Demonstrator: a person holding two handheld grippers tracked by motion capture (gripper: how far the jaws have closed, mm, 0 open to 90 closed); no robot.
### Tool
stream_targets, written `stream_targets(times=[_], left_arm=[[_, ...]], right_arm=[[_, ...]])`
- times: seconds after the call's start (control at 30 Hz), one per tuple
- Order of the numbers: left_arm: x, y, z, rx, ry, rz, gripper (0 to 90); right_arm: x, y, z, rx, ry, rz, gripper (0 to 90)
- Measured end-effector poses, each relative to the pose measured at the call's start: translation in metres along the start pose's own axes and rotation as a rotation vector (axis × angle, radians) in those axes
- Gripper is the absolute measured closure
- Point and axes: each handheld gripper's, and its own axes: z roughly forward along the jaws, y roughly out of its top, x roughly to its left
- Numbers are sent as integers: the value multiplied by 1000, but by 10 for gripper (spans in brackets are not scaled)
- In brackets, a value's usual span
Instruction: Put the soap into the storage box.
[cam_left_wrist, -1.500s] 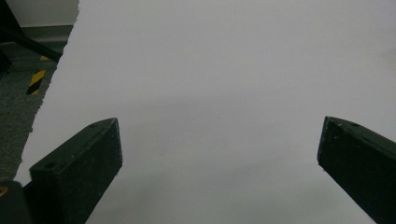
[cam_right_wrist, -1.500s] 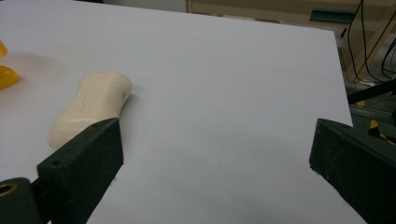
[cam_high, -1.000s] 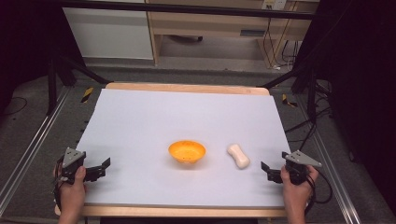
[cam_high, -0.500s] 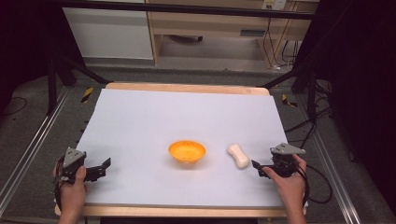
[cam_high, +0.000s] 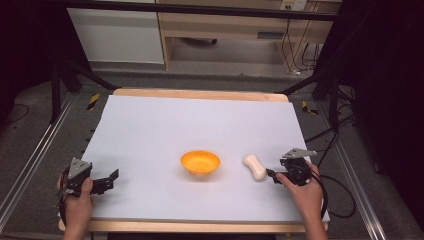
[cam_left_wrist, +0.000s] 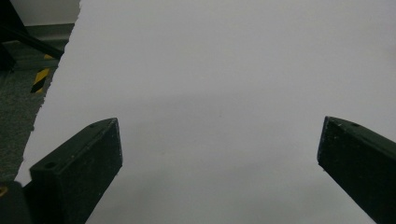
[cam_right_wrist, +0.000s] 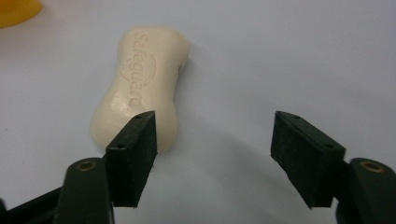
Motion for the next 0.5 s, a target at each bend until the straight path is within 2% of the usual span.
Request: stream_targets(times=[0.03, 0.17, 0.33, 0.4, 0.43, 0.47, 0.5], left_arm=[[0, 0, 0, 1, 0, 1, 0], [1, 0, 0, 3, 0, 2, 0], [0, 0, 0, 1, 3, 0, 0], [1, 0, 0, 3, 1, 2, 0], [1, 0, 0, 3, 1, 2, 0], [1, 0, 0, 3, 1, 2, 0], [0, 0, 0, 1, 1, 0, 0]], right_arm=[[2, 5, 0, 24, -6, -16, 372], [4, 11, -1, 16, -27, -34, 425], [6, 23, 2, 33, -56, -48, 392], [7, 28, 3, 52, -48, -40, 372], [9, 32, 6, 84, -30, -30, 345], [9, 32, 6, 84, -30, -30, 345], [11, 35, 10, 106, -24, -25, 309]])
